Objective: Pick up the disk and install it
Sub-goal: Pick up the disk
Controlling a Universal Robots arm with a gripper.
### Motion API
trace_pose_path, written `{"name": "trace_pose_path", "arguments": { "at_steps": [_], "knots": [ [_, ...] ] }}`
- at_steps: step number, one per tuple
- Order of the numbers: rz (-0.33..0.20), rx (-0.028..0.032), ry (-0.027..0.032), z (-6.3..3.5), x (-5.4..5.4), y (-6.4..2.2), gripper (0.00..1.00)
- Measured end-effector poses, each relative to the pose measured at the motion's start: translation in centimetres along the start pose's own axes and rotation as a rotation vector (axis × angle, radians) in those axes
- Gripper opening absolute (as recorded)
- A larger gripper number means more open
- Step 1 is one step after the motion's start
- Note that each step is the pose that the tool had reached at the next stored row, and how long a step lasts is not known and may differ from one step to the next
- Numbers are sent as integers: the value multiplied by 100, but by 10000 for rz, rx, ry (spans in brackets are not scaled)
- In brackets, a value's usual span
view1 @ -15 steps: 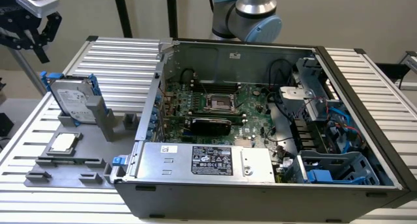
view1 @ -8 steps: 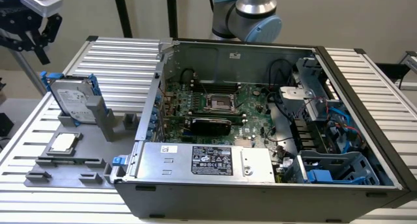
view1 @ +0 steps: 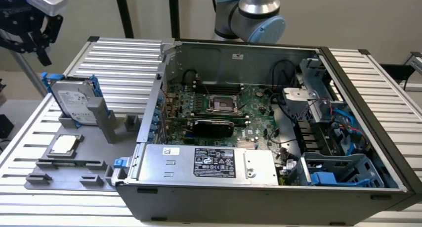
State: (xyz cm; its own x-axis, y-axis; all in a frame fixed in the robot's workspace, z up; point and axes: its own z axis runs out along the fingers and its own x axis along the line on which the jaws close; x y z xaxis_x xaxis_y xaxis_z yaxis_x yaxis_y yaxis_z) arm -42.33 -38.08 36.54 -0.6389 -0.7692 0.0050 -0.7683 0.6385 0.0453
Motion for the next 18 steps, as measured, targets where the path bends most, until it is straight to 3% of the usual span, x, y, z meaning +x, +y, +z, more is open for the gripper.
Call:
{"name": "trace_pose_path", "arguments": {
  "at_steps": [18],
  "knots": [
    [-2669, 19, 126, 12, -13, -17, 11]
  ]
}}
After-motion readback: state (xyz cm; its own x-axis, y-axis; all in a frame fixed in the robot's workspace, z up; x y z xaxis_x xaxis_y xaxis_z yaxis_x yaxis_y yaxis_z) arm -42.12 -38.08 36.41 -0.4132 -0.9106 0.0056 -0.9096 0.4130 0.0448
